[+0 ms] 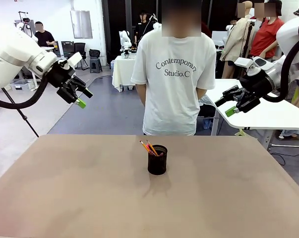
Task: Place the pens into the pen holder.
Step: Pick up a writing instrument from the table and place it into the Pen holder.
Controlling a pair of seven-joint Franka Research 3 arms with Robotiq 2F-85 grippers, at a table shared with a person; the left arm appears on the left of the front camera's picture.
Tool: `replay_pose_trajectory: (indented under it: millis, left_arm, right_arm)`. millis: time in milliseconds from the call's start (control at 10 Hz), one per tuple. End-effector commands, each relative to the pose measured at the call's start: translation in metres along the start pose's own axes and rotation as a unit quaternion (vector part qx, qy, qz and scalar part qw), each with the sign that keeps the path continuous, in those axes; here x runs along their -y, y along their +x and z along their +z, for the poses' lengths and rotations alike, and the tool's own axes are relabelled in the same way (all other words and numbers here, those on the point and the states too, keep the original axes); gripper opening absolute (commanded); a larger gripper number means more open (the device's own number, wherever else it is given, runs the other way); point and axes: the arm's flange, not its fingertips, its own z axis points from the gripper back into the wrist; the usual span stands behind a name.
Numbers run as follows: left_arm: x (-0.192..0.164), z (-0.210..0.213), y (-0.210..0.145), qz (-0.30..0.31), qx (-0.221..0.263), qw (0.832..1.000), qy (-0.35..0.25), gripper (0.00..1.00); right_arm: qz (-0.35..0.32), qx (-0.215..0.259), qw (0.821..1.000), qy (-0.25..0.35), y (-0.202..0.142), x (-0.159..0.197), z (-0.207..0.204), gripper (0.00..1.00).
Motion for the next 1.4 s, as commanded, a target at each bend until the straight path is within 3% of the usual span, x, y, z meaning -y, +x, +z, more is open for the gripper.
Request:
replay_pose_trajectory:
  millis: [0,500,1300]
  left_arm:
    - [0.017,-0.003,-0.003,0.022,-0.011,1.000,0.002,1.00]
    - [0.049,-0.006,-0.016,0.043,0.025,0.998,0.043,1.00]
    - [0.040,-0.006,-0.014,0.046,0.018,0.998,0.035,1.00]
  right_arm:
    - [-0.007,-0.001,1.000,0.003,0.005,0.000,0.001,1.00]
    - [-0.007,-0.001,1.000,0.003,0.005,0.000,0.001,1.00]
    - [-0.007,-0.001,1.000,0.003,0.005,0.000,0.001,1.00]
